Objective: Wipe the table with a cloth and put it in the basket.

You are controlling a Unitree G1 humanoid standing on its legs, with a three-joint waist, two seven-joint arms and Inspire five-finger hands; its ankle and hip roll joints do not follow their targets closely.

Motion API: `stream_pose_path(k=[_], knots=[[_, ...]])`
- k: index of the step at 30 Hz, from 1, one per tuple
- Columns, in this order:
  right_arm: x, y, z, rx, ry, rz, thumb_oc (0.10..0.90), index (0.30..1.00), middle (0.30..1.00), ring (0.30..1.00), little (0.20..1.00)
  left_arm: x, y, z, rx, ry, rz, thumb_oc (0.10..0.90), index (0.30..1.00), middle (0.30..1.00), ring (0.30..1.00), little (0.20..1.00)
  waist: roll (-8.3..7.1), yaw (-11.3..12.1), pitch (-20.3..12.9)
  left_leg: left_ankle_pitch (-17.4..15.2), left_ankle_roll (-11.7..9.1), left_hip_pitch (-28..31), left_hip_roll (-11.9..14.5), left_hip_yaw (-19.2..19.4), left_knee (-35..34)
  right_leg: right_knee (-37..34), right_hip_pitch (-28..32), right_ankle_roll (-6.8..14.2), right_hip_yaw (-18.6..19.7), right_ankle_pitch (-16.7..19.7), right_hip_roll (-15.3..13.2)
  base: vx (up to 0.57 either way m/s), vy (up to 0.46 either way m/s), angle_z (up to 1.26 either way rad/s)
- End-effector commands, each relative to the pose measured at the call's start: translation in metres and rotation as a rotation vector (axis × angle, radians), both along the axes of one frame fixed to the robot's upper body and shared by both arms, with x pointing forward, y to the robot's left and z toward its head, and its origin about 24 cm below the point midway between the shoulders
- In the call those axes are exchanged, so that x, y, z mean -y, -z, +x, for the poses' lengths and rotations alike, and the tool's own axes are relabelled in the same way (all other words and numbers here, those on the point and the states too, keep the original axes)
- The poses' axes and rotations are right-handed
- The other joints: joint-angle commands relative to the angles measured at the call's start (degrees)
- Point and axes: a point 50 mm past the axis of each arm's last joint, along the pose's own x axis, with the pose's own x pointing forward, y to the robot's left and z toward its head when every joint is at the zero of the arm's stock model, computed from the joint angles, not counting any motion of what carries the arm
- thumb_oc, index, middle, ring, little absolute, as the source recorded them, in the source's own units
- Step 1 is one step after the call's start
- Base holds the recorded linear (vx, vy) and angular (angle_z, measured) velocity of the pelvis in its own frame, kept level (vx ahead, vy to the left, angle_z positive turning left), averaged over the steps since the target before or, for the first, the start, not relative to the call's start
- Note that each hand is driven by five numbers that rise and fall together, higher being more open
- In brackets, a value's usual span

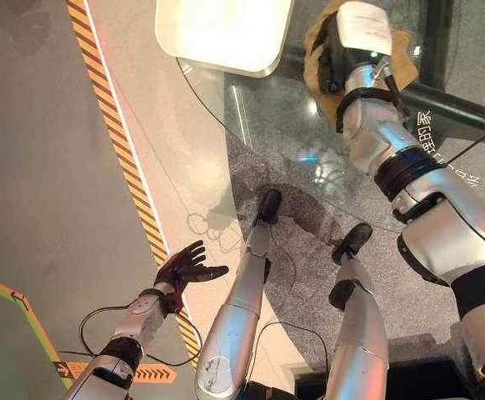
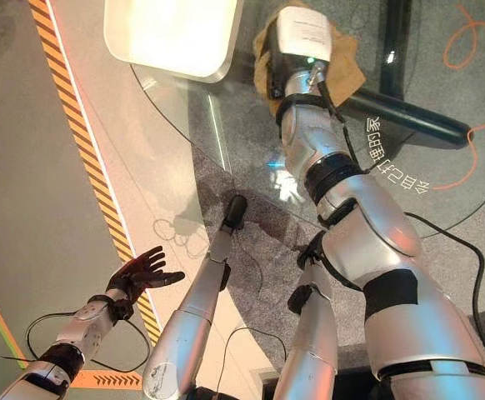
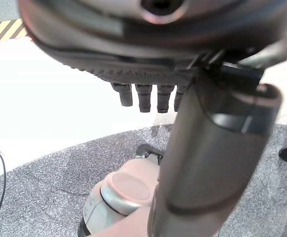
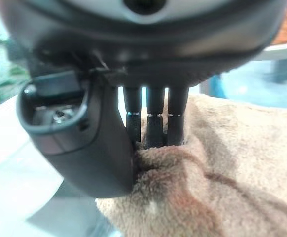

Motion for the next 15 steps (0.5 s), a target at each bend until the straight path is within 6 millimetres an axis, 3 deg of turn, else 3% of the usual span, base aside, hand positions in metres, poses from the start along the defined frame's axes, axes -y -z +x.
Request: stream_pose_path(k=[1,7,15], knots=[[0.126,-0.043,-0.032,0.159,0.481,0.096,0.1,0.3,0.3,0.3,0.2,-0.028,0.018,-0.032,-0.077,-0.053,0.044,0.8,0.9,0.9,0.9,0.9,1.02,-2.0,-1.0,-3.9,4.1,-0.8,0.2,4.4,3.8,-0.8,1.8,2.3,-0.9,0.5,-0.4,0.0,0.033,0.05],[0.163,-0.031,-0.045,0.167,0.555,0.199,0.1,0.3,0.3,0.3,0.2,-0.04,0.01,-0.026,-0.047,-0.129,0.03,0.8,0.9,0.9,0.9,0.9,0.87,-4.2,-1.0,-4.3,4.1,-0.2,0.7,5.7,3.7,-0.8,1.3,2.2,0.5,0.4,-0.2,0.0,0.018,0.04],[0.167,-0.029,-0.047,0.196,0.514,0.245,0.1,0.3,0.3,0.3,0.2,-0.046,0.004,-0.02,-0.01,-0.196,0.023,0.8,0.9,0.9,0.9,0.9,0.64,-5.5,-1.0,-4.5,3.9,0.5,1.0,6.6,3.4,-0.8,1.5,1.9,1.4,0.1,0.1,0.0,0.0,-0.04]])
